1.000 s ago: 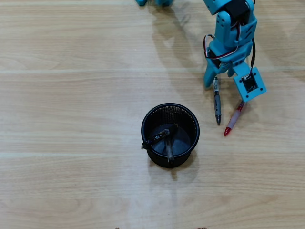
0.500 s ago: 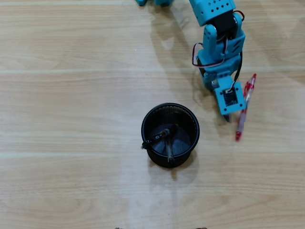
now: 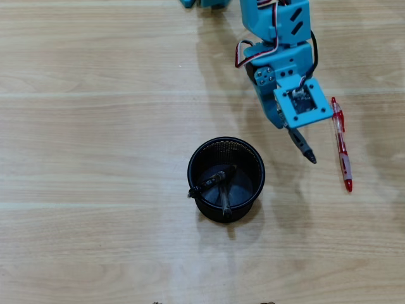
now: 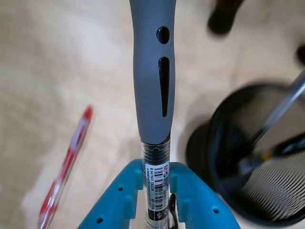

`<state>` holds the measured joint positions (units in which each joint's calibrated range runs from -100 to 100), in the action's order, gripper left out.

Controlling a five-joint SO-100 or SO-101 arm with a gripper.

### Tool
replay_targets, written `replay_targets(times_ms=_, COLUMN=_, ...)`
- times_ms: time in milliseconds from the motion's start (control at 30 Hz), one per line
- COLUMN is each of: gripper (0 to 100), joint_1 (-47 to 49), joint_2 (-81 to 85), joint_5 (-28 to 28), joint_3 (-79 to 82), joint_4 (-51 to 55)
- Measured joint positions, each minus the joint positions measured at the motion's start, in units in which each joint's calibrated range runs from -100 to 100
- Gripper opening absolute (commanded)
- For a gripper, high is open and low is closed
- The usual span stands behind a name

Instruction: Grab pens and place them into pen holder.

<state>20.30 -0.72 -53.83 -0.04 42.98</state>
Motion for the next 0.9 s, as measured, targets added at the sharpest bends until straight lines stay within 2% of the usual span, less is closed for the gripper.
replay_targets(times_ms=100, gripper=2, joint_1=-3.55, joint_2=0.25, joint_5=2.45, joint_3=-1.06, joint_4=-13.78)
replay_targets(times_ms=200, gripper=2, joint_1=-6.84, joint_2=-0.59, joint_5=2.66, joint_3=-1.06, joint_4=-27.73)
replay_targets(times_ms=333, gripper=2, joint_1=-9.62, joint_2=-4.82, joint_5=-1.3, joint_3=2.74, joint_4=-42.64)
replay_targets(times_ms=467, gripper=2, joint_1=-9.71, joint_2=-7.53, joint_5=-3.44, joint_3=6.11, joint_4=-46.94)
replay_targets(times_ms=767, gripper=2, joint_1=-10.3, joint_2=-11.09, joint_5=-3.65, joint_3=7.17, joint_4=-47.8)
replay_targets(times_ms=900, gripper=7, joint_1=-11.06, joint_2=-11.17, joint_5=-3.18, joint_3=7.26, joint_4=-47.8)
